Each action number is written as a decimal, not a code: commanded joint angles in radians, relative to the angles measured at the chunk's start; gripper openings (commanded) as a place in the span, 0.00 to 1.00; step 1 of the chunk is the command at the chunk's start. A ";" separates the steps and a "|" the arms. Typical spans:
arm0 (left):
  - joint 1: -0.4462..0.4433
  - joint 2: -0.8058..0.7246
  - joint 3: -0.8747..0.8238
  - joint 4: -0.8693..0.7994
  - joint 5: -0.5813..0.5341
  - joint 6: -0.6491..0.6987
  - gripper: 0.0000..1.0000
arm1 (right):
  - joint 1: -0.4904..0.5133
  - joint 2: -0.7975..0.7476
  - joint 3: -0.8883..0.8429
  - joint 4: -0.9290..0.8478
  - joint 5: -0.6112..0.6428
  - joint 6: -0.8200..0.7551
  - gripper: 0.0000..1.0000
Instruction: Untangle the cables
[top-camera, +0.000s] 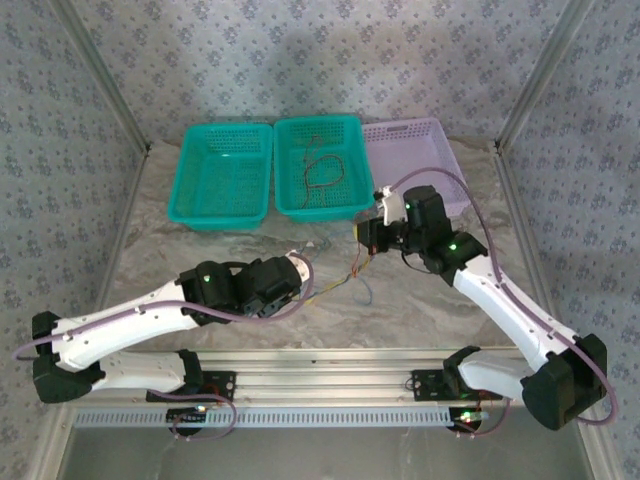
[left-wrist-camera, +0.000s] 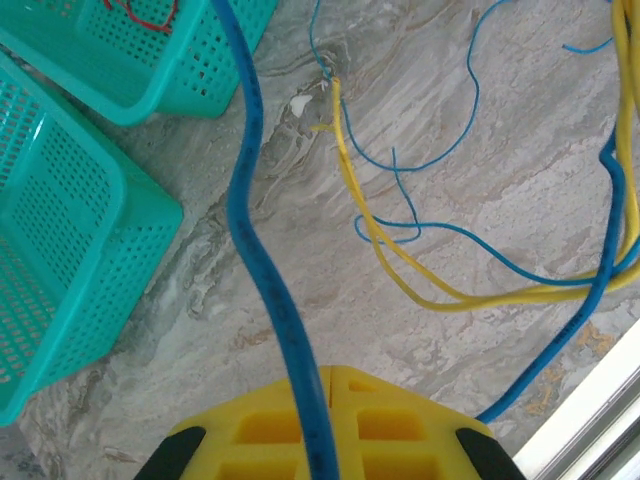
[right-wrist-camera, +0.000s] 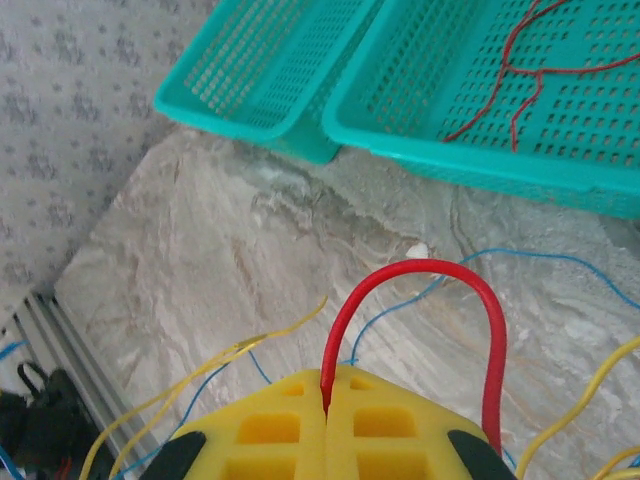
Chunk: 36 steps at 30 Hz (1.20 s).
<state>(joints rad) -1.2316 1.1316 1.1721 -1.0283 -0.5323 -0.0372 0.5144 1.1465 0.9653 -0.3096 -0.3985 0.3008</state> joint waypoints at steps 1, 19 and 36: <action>-0.016 0.008 0.034 0.023 -0.089 0.029 0.00 | 0.043 0.056 0.044 -0.060 -0.082 -0.077 0.00; -0.035 -0.021 -0.051 0.238 -0.101 0.039 0.00 | 0.038 0.225 0.118 -0.140 0.003 -0.044 0.62; -0.035 0.012 -0.150 0.323 0.007 -0.105 0.00 | -0.191 -0.195 -0.192 -0.126 0.155 0.121 0.90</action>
<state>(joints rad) -1.2591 1.1393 1.0313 -0.7475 -0.5652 -0.1040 0.3412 0.9665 0.8196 -0.4374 -0.2398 0.3611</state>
